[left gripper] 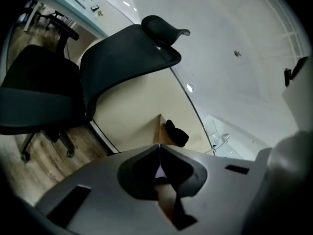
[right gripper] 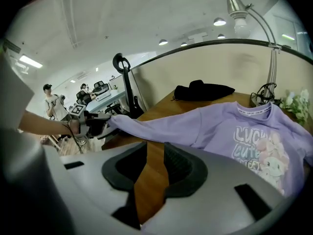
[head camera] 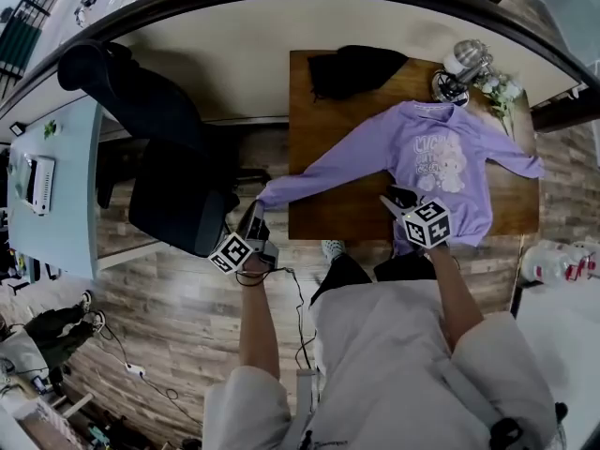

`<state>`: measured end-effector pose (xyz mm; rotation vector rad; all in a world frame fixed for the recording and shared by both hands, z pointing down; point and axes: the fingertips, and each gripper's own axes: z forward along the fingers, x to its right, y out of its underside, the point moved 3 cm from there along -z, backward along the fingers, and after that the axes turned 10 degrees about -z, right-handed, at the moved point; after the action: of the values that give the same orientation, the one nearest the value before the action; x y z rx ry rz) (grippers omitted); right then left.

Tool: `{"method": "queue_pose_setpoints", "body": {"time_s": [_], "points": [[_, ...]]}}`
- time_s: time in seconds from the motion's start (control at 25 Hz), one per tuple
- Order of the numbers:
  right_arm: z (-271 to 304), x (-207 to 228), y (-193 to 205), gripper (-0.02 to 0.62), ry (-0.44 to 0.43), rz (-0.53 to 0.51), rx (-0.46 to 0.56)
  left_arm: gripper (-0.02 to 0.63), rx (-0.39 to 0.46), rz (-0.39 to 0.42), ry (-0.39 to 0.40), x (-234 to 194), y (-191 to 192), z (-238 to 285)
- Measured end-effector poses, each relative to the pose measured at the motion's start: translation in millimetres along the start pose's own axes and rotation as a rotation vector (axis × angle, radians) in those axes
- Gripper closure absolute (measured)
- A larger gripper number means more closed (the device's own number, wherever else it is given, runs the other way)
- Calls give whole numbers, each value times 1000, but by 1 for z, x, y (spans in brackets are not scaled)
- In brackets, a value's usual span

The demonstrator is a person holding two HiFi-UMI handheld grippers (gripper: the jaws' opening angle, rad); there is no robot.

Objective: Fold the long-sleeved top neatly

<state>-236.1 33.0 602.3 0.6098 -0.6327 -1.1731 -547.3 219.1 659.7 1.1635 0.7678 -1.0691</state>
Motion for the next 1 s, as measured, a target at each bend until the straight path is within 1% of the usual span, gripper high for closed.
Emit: {"method": "queue_pose_setpoints", "body": {"time_s": [0.12,0.16,0.32,0.44,0.56,0.6,0.68,0.76,0.8,0.88,1.0], "points": [[-3,16,8,487,44,-31,-8,580,28,102,-25,27,-5,-10],[-2,21,11,502,55,-34,-6,580,44,122,-24,40,-8,-13],[1,52,18,543,89,-49,-5,580,119,179,2,99,-18,-15],[13,79,12,591,122,-14,23,580,152,249,18,149,-24,-11],[31,94,2,591,129,-15,36,580,159,330,47,207,-24,0],[39,95,0,591,122,-31,25,580,159,355,60,225,-23,5],[54,93,3,591,107,-76,-36,580,149,399,90,258,-18,15],[66,84,9,591,91,-132,-100,580,122,454,121,290,-11,27],[68,78,10,591,80,-149,-110,580,105,484,132,307,-5,33],[61,70,7,591,60,-139,-75,580,75,531,152,342,8,45],[30,67,0,572,30,-102,28,580,33,585,209,385,35,70]]}}
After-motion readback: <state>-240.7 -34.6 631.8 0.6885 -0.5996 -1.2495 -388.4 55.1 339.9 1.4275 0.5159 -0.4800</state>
